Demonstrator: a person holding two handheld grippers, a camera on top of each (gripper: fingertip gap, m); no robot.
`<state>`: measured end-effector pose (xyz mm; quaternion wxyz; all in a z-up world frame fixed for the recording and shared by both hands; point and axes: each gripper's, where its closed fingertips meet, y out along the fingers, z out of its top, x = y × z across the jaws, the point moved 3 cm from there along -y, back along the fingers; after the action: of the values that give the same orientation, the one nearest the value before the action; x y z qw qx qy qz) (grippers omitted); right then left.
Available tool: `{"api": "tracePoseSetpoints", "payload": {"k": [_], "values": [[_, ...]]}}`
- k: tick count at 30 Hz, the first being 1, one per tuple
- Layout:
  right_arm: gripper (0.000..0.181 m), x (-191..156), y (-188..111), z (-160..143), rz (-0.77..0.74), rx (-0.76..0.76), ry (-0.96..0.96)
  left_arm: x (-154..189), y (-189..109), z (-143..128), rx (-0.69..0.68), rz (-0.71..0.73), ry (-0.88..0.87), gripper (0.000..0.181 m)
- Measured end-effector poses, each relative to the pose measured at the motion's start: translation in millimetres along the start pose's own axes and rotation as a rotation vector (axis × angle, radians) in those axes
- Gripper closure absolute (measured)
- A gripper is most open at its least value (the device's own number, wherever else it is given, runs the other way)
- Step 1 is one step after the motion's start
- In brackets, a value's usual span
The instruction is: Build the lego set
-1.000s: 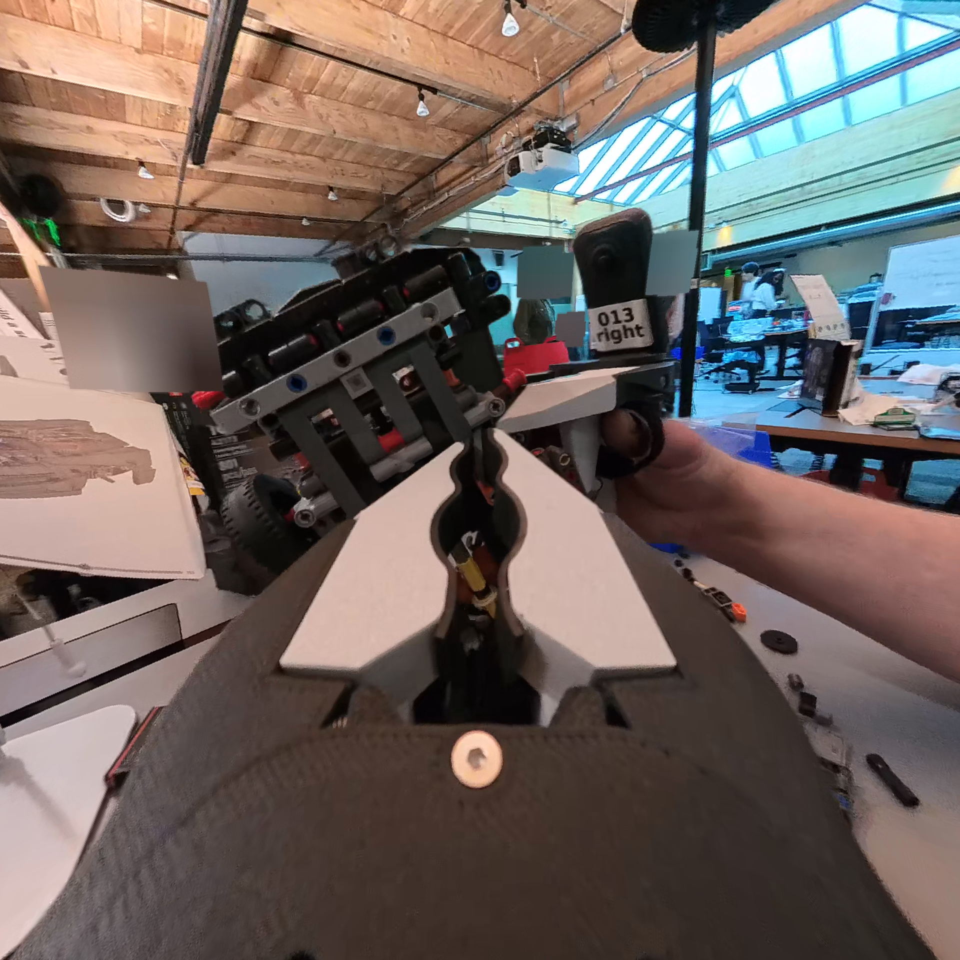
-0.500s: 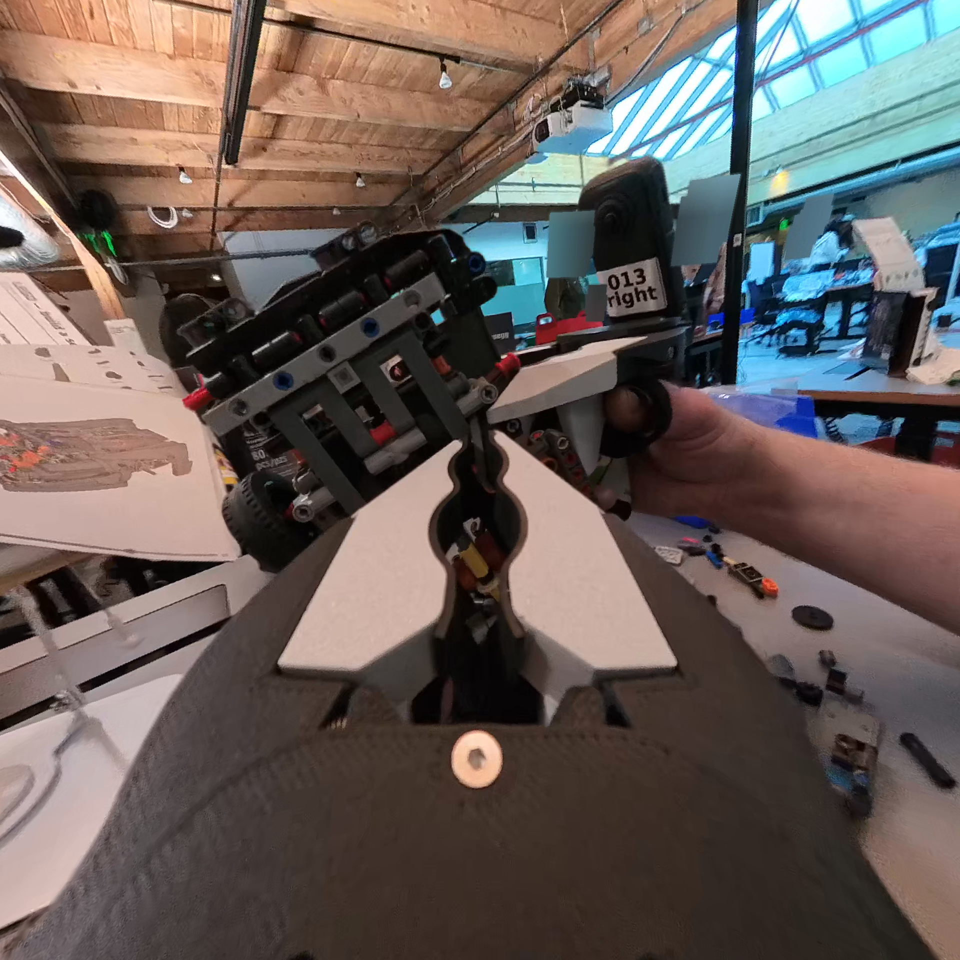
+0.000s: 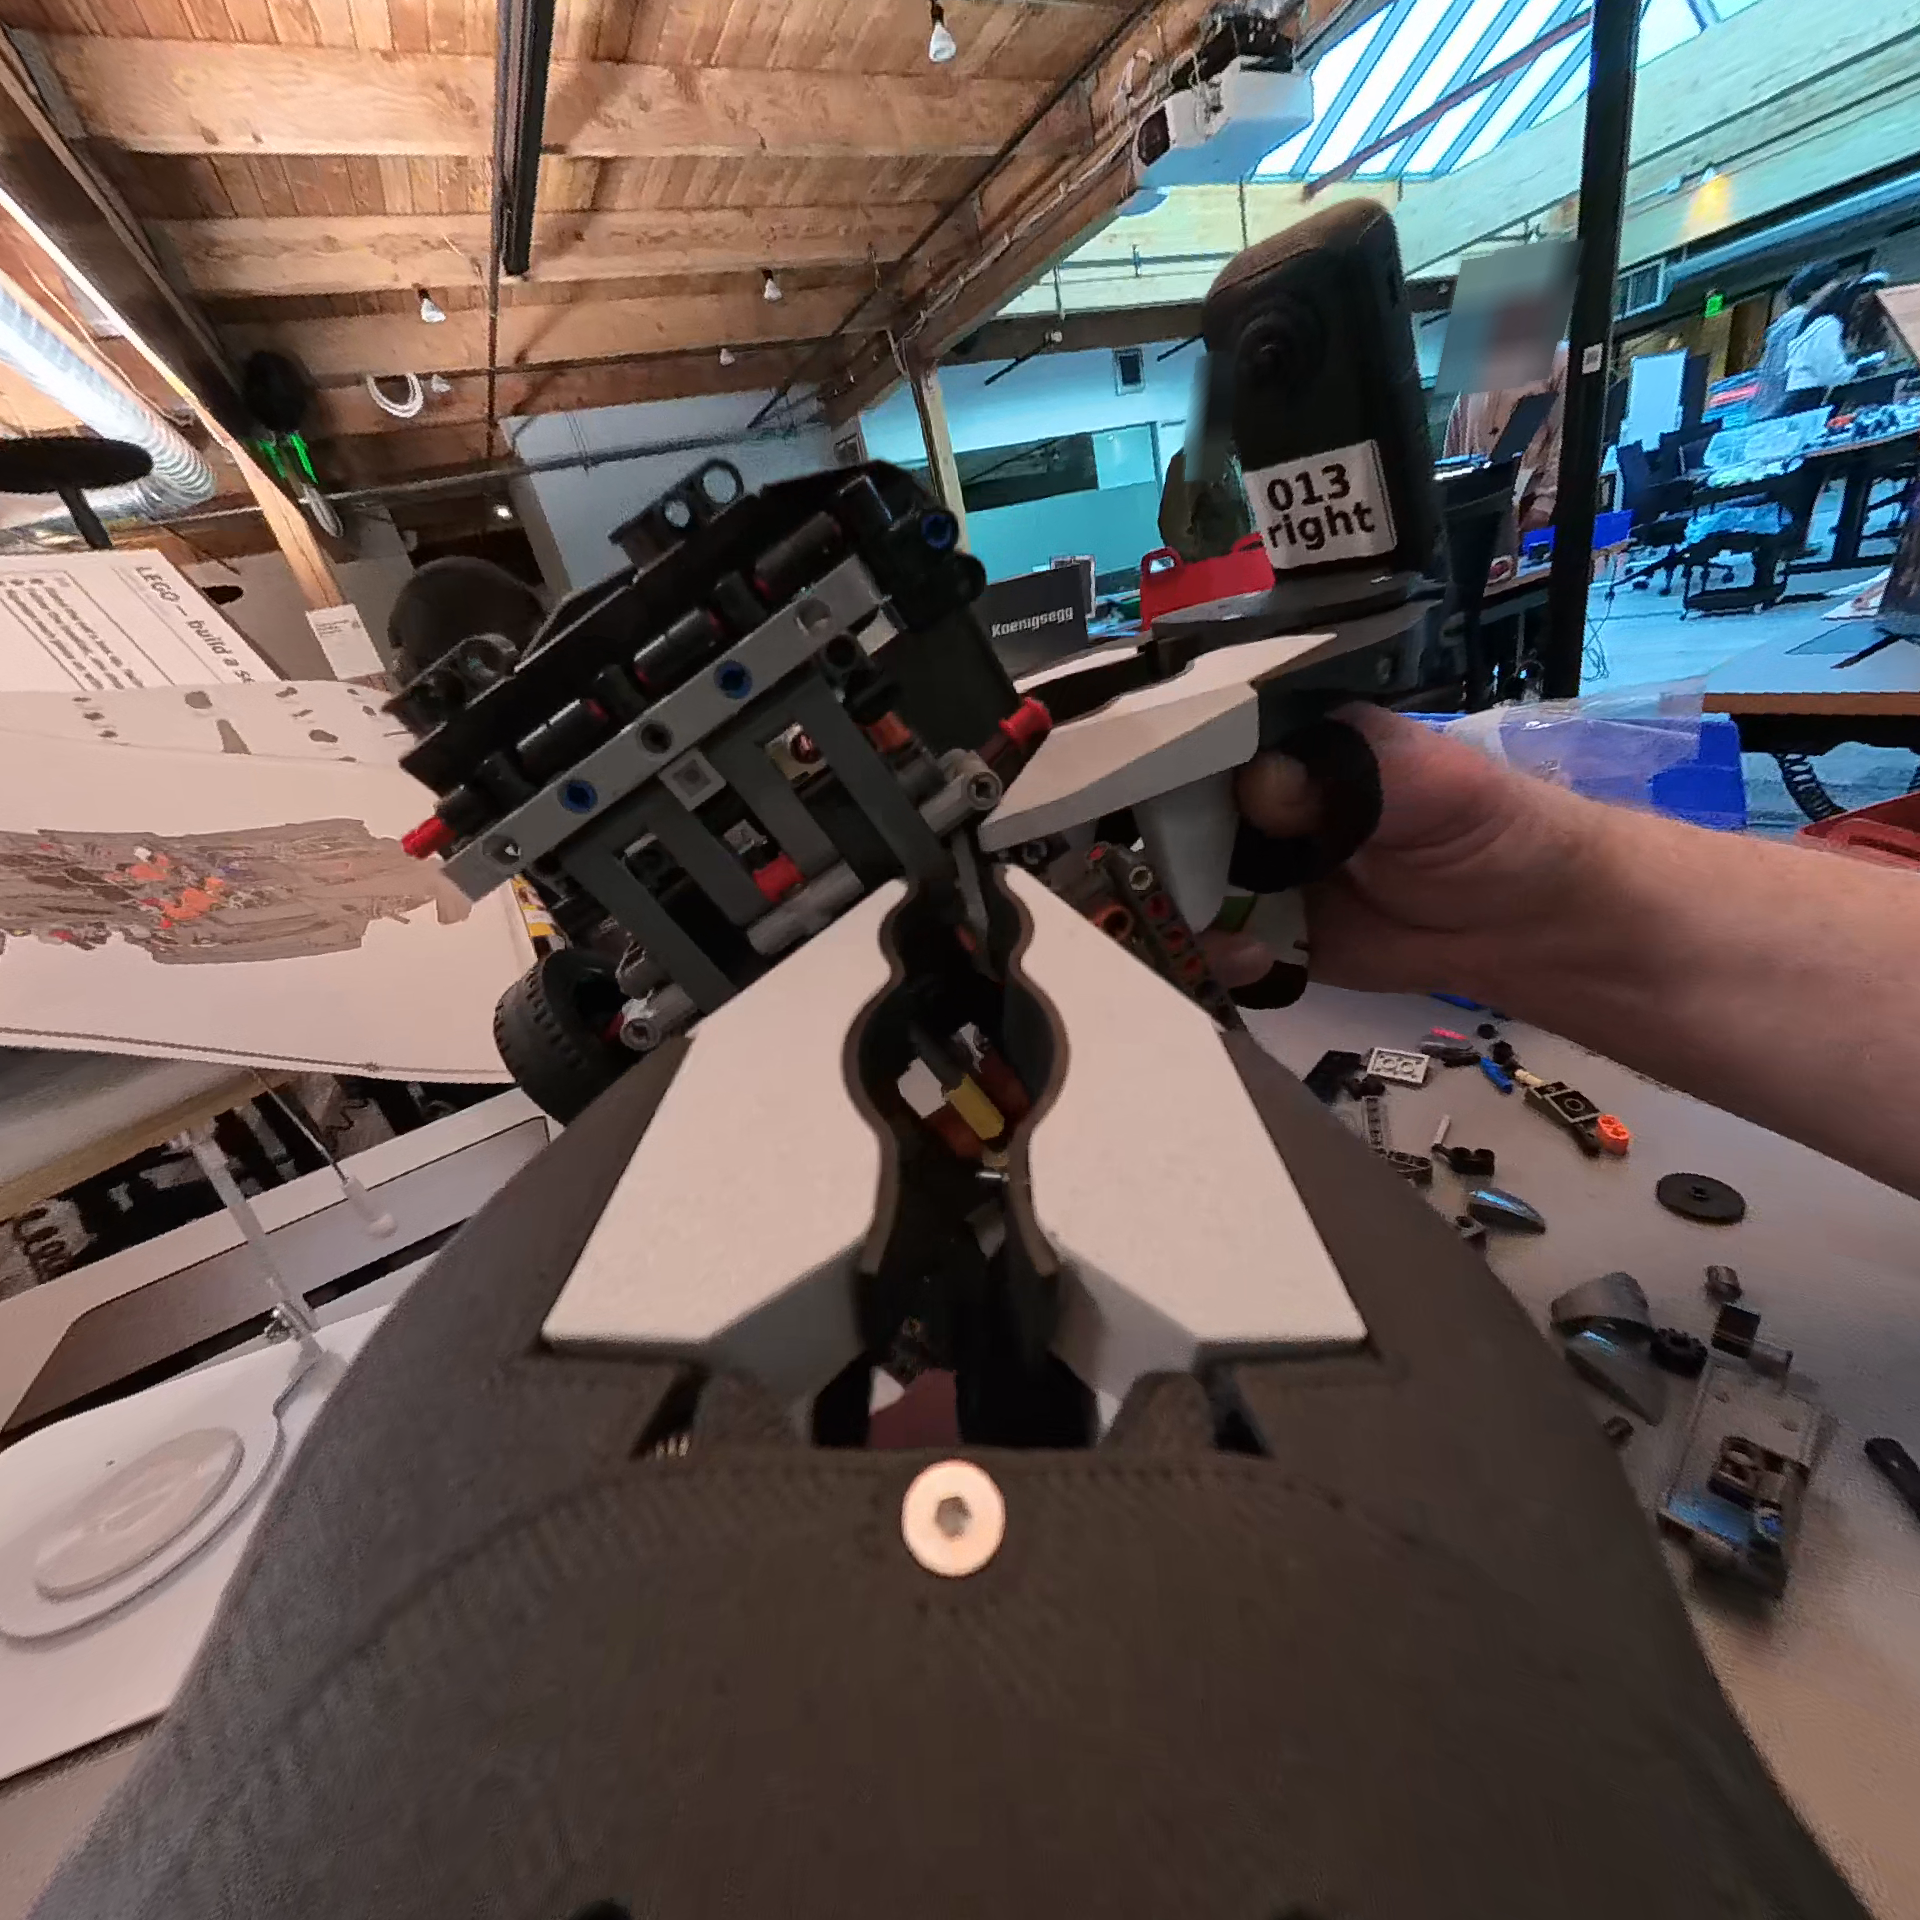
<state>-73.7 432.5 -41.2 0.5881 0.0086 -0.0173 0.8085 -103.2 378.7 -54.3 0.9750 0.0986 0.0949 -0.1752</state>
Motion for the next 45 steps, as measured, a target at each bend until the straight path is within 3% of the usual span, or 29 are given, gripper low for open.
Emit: {"api": "tracePoseSetpoints", "payload": {"k": [7, 14, 21, 26, 32, 39, 45], "values": [[0.137, -1, 1, 0, 0.003, -0.003, 0.0, -1, -8, -5, -0.066, 0.025, 0.022, 0.163], [0.137, -2, 2, 0, 0.008, -0.004, 0.001, 9, -3, -14, -0.138, -0.016, -0.001, 0.181], [0.136, -2, 1, 0, 0.018, -0.013, 0.001, 1, -10, -13, -0.144, -0.01, 0.003, 0.181], [0.137, -8, 5, 1, 0.014, -0.06, -0.021, -12, -19, -20, -0.165, -0.052, -0.071, 0.145], [0.136, -14, 20, 1, -0.004, -0.094, -0.042, -19, -26, -13, -0.098, -0.054, -0.054, 0.146], [0.136, -13, 62, -3, 0.055, -0.184, -0.019, -50, -51, -26, -0.06, -0.033, -0.257, 0.158], [0.136, -6, 104, -14, 0.18, -0.265, 0.101, -79, -70, -53, -0.077, 0.088, -0.414, 0.163]]}}
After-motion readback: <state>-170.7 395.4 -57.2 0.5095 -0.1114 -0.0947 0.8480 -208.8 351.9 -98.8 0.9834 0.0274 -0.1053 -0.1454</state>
